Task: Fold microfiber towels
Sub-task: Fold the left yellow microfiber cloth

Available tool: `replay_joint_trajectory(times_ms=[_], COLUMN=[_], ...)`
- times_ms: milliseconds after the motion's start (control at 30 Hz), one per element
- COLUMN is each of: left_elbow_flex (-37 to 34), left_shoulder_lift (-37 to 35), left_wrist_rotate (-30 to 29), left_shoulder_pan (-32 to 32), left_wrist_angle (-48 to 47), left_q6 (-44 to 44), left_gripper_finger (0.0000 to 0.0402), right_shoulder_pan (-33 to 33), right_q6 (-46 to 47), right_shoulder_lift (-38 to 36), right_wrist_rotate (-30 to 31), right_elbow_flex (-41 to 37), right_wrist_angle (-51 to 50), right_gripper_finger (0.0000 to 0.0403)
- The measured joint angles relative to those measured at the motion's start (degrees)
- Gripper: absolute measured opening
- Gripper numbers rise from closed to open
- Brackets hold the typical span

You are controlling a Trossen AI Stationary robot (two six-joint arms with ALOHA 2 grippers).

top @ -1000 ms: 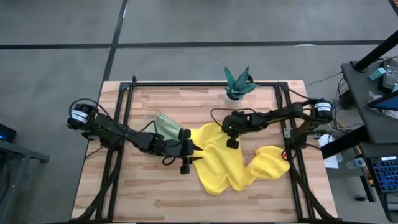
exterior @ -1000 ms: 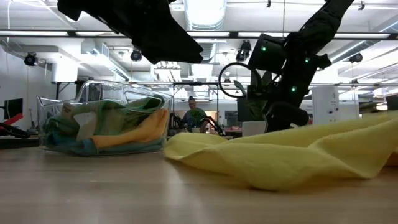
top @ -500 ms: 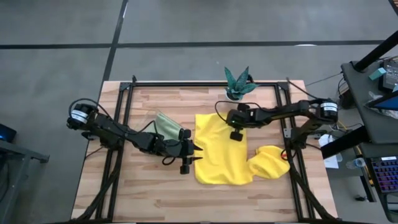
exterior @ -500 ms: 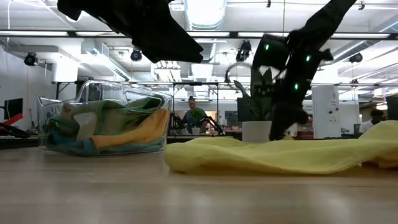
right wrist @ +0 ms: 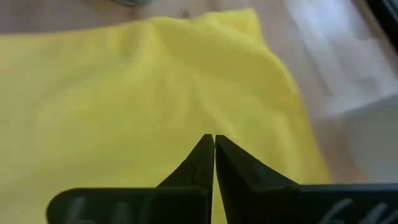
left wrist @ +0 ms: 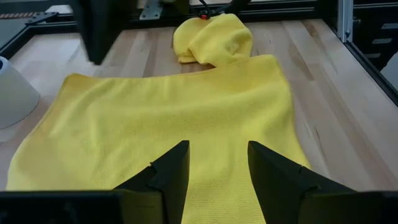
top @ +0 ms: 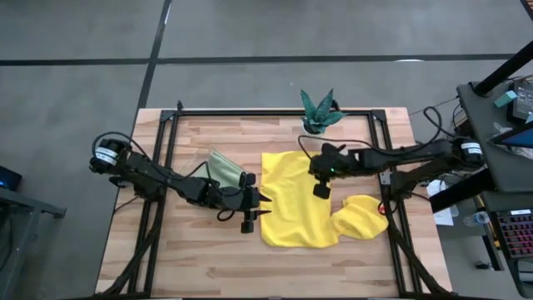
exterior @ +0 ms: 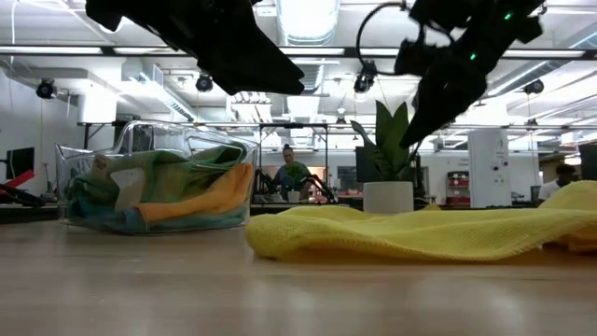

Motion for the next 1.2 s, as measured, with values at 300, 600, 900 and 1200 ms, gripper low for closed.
replay_joint_trajectory(times_ms=[300, 600, 900, 1200], left_elbow_flex=[0.11, 2.40, 5.62, 10.84], left_shoulder_lift=[3.04, 11.73, 21.50, 25.46], left_wrist_rotate=[0.29, 0.26, -1.43, -2.89], left_shoulder_pan=[-3.46, -9.63, -10.64, -11.98], left_wrist_angle=[0.04, 2.98, 10.08, 3.42], left_q6=[-2.61, -4.52, -5.82, -6.06], left_gripper_finger=[0.0148, 0.0174, 0.0203, 0.0203], right_shoulder_pan=[13.43, 25.77, 33.72, 38.22], right_q6=[6.40, 11.97, 20.07, 26.73], right_shoulder_lift=[-0.95, 0.51, 6.01, 10.09], right_wrist_rotate=[0.04, 5.58, 7.19, 3.84], right_elbow_flex=[-0.16, -0.58, -0.58, -0.31], right_wrist_angle=[0.42, 4.09, 6.52, 6.22], right_gripper_finger=[0.0008, 0.0008, 0.0009, 0.0071])
